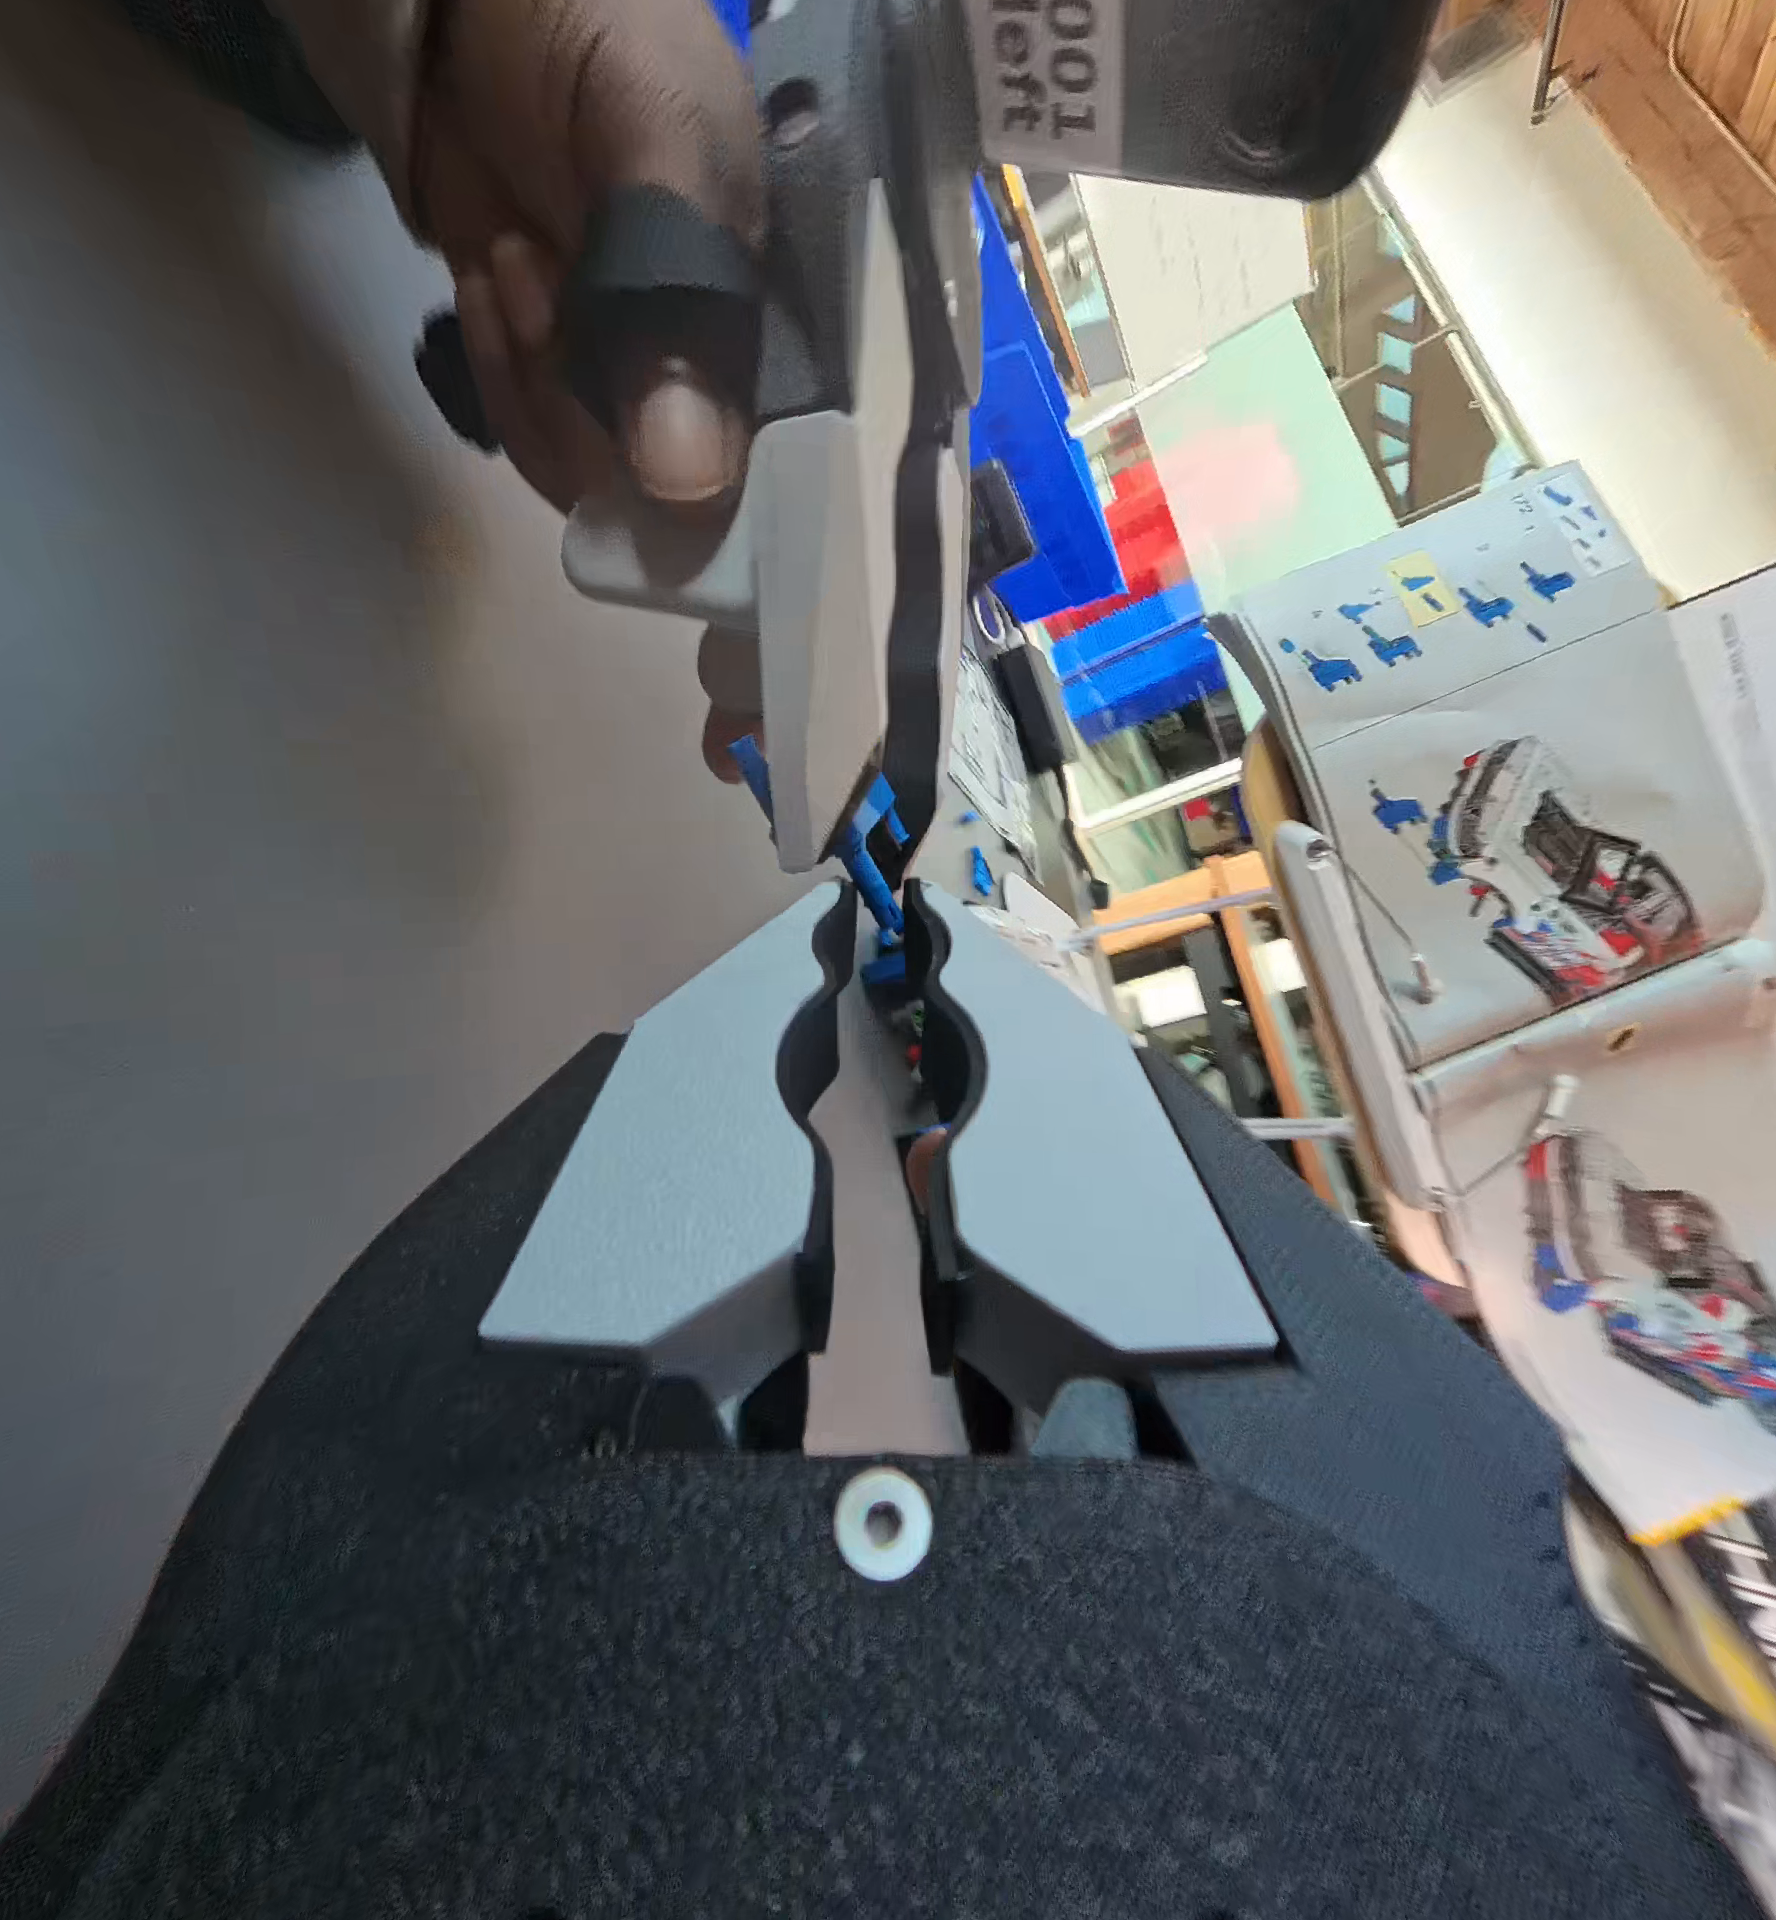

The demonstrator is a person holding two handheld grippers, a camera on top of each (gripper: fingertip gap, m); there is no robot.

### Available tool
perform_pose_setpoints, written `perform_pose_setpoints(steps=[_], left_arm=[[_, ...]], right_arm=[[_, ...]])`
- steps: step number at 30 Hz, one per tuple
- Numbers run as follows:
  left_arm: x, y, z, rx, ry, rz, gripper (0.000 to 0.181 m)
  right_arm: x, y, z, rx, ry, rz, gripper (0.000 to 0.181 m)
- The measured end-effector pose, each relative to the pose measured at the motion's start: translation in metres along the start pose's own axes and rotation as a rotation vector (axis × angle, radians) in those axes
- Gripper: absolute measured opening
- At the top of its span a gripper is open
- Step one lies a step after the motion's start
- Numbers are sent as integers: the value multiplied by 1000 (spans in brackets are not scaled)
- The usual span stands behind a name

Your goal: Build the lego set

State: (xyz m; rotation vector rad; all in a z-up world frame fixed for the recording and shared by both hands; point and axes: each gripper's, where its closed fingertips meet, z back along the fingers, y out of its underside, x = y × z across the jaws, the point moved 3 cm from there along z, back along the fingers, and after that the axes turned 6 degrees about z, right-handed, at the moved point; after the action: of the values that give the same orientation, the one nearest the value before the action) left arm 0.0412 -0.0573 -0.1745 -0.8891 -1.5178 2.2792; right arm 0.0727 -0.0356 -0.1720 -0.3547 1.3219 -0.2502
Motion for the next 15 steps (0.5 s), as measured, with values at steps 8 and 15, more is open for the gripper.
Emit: perform_pose_setpoints(steps=[8,15], left_arm=[[-24,-11,10,-89,10,-386,33],[-35,-2,5,-53,20,-509,33]], right_arm=[[-22,-11,28,-408,-329,-799,14],[-1,-19,28,-408,-540,-887,7]])
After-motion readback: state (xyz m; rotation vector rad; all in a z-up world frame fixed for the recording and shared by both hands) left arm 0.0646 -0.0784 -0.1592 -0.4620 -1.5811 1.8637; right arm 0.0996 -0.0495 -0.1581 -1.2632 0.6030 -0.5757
